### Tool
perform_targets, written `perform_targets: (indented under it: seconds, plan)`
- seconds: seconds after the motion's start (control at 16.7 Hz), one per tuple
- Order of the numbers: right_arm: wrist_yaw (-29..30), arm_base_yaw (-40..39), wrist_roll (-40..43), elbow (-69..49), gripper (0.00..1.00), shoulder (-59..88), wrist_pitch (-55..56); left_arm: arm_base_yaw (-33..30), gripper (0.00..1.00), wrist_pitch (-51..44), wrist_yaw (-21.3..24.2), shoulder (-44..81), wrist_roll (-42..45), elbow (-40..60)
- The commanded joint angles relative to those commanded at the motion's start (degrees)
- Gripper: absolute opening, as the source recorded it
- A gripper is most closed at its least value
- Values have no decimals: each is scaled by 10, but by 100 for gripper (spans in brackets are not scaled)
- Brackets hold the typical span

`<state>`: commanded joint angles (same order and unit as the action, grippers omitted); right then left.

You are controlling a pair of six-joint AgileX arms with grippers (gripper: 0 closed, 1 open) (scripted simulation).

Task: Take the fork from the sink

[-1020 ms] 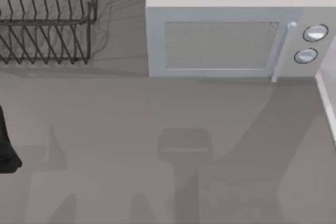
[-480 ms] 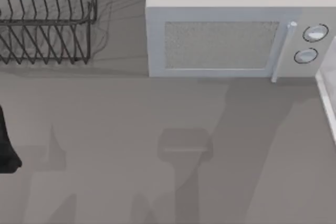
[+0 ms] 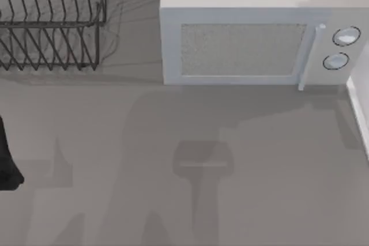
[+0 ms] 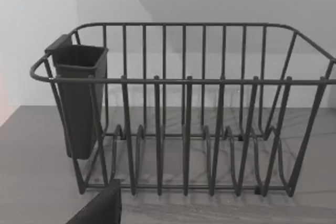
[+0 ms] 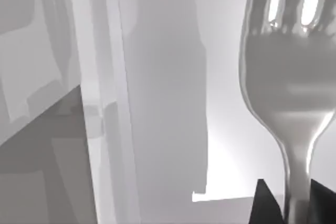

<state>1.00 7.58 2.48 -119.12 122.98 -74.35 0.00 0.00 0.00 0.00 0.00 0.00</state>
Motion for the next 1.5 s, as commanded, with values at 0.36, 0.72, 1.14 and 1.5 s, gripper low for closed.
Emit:
perform_targets:
  seconds: [0.36,0.72,1.14,1.5]
  plan:
    - [9,-181,-213,67,0,-157,-27,0,100,0,0,0,0,0]
    - [-3,-383,-364,204,0,-214,-47,0,100,0,0,0,0,0]
    - [-10,-449,-405,272,0,-199,-46,0,100,0,0,0,0,0]
    - [-10,-447,-406,310,0,-194,-4,0,100,0,0,0,0,0]
